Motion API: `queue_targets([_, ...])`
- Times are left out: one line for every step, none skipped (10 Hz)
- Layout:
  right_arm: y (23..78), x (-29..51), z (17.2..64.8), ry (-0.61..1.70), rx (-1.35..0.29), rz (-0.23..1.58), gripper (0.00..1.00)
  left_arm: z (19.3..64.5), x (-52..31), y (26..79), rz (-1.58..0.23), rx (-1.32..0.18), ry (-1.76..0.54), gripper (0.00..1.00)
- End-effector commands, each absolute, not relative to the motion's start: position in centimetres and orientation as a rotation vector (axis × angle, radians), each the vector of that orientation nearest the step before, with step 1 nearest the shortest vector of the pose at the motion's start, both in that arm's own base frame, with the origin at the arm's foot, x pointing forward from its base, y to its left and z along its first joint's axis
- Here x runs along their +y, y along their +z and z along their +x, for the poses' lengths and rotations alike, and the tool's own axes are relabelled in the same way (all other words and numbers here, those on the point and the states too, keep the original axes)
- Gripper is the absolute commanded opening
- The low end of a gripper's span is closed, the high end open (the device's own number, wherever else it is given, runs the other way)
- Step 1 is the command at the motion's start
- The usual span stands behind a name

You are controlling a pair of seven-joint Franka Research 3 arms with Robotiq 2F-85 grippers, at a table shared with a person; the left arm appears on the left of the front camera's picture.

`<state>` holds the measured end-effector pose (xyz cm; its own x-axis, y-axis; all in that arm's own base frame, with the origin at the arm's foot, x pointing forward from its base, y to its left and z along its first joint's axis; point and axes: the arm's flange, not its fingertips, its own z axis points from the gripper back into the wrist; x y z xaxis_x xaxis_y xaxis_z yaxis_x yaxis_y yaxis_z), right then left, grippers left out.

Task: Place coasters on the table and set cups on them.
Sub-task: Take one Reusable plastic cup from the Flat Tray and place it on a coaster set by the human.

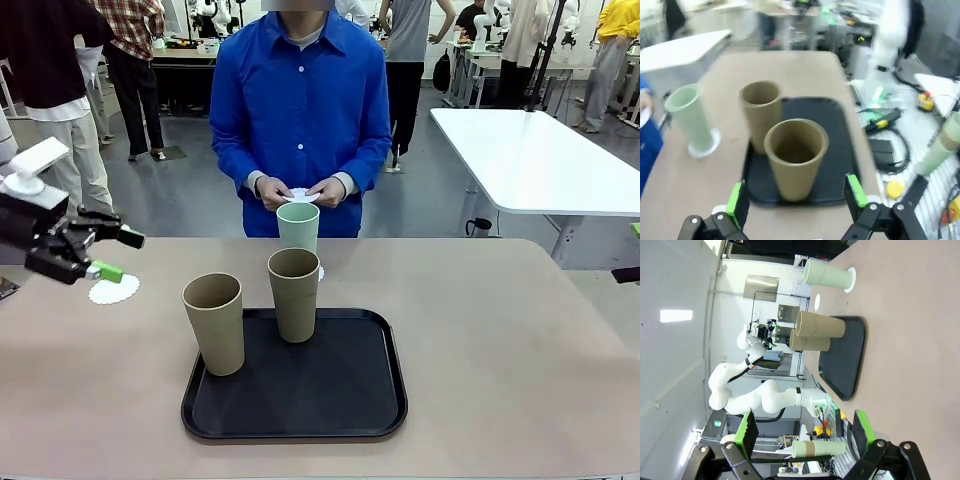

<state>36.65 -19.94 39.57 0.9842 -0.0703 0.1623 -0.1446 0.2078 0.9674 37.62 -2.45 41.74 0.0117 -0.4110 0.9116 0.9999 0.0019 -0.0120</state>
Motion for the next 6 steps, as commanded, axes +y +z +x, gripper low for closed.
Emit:
queue_targets([39.6, -19.9, 36.5, 0.054, -0.188, 1.372, 1.0, 39.2, -1.1, 38.5, -1.043, -0.832, -1.447, 1.0])
queue_targets([39.6, -19.9, 36.5, 0.054, -0.188, 1.372, 1.0, 39.4, -1.0, 37.4, -1.071, -0.847, -1.503, 1.0])
queue_targets([39.6, -19.9, 36.5, 0.054, -0.188, 1.372, 1.0, 39.4, -1.0, 36.1, -1.126, -0.867, -1.535, 1.0])
queue_targets([39.6, -19.9, 36.5, 0.054, -0.188, 1.372, 1.0, 39.8, -1.4, 35.3, -1.14, -0.881, -1.518, 1.0])
queue_targets([39.6, -19.9, 36.5, 0.054, -0.188, 1.372, 1.0, 39.9, -2.0, 34.3, -1.149, -0.886, -1.507, 1.0])
queue_targets([39.6, -19.9, 36.5, 0.054, -0.188, 1.372, 1.0, 40.1, -2.3, 33.8, -1.15, -0.888, -1.498, 1.0])
